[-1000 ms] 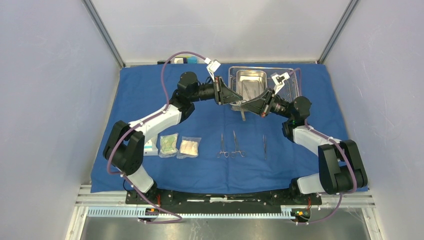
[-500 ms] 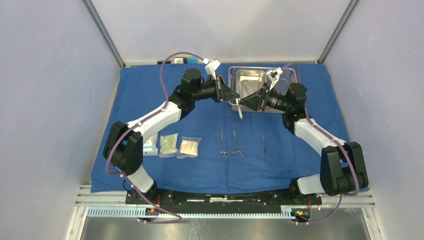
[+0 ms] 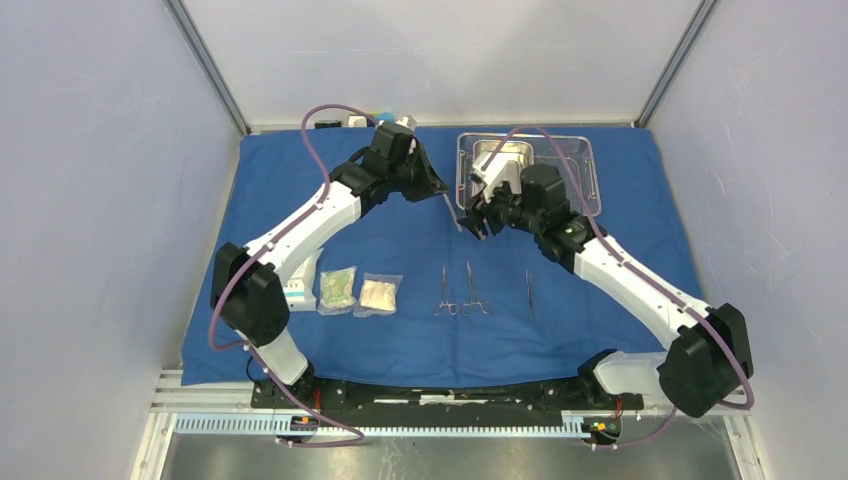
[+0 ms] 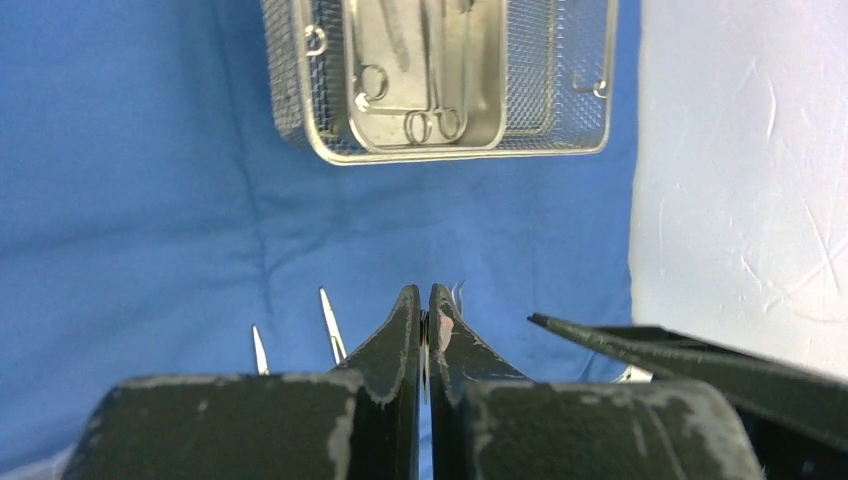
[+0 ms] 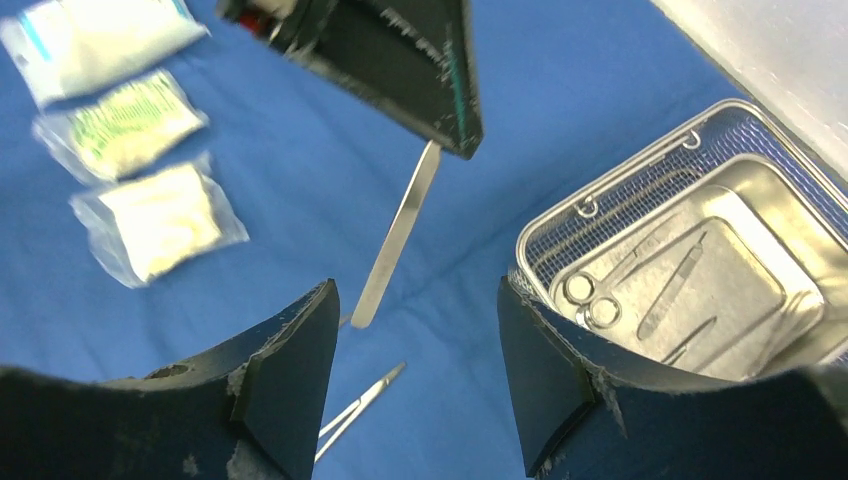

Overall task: Open and lay out the surgical kit
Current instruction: Adjust the medical item.

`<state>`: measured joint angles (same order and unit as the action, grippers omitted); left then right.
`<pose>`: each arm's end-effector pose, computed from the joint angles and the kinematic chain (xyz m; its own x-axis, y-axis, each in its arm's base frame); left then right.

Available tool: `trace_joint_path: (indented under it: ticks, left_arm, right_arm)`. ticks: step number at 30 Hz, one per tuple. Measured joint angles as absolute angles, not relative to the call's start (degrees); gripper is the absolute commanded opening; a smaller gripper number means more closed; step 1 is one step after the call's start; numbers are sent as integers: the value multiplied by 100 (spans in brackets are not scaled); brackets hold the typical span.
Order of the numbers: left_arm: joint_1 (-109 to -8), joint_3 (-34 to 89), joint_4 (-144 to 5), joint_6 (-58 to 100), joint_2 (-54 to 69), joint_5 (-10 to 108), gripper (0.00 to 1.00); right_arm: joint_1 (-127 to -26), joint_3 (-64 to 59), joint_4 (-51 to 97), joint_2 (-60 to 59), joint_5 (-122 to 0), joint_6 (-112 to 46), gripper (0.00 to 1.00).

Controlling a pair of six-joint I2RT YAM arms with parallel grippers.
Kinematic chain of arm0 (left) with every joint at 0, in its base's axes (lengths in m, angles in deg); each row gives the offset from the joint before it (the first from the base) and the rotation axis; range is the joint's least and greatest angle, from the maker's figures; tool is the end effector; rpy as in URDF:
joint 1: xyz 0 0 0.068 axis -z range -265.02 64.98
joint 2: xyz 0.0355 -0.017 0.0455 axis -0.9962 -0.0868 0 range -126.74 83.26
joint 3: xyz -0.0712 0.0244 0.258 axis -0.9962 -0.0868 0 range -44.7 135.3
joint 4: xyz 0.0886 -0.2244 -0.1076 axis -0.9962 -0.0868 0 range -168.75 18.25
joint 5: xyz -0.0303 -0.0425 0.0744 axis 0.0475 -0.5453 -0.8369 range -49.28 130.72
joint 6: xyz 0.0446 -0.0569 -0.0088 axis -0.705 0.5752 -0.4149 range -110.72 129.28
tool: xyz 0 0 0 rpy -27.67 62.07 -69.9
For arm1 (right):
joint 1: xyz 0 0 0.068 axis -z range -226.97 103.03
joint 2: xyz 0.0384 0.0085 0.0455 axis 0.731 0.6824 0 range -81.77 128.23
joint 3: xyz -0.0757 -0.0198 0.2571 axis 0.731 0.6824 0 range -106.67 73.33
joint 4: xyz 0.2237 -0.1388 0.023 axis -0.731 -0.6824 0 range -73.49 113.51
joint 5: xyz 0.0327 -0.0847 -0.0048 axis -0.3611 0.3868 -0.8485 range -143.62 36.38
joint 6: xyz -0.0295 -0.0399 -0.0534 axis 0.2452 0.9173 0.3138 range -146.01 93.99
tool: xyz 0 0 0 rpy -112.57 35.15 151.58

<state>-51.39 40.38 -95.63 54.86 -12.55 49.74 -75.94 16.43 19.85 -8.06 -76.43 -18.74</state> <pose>0.3371 -0.2356 0.3088 -0.7984 -0.3161 -0.5124 0.1202 0.7502 -0.6502 0.2717 0.1772 0.3032 -0.2067 -0.2478 -0.9465 -0.7968 0.6041 0.0159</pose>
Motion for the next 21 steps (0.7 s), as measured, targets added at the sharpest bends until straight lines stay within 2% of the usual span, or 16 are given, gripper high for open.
trace_joint_path:
  ticks: [9,21]
  left_arm:
    - [-5139,4095,-10159,6240,-1432,4834,2]
    - [-5146,4090,-10260,6539,-1432,4878,2]
  right_arm:
    - [-8344,1695,1631,-733,-6384,-1148,62]
    - [-8504,1693,1616,-495,-6122,-1087,58]
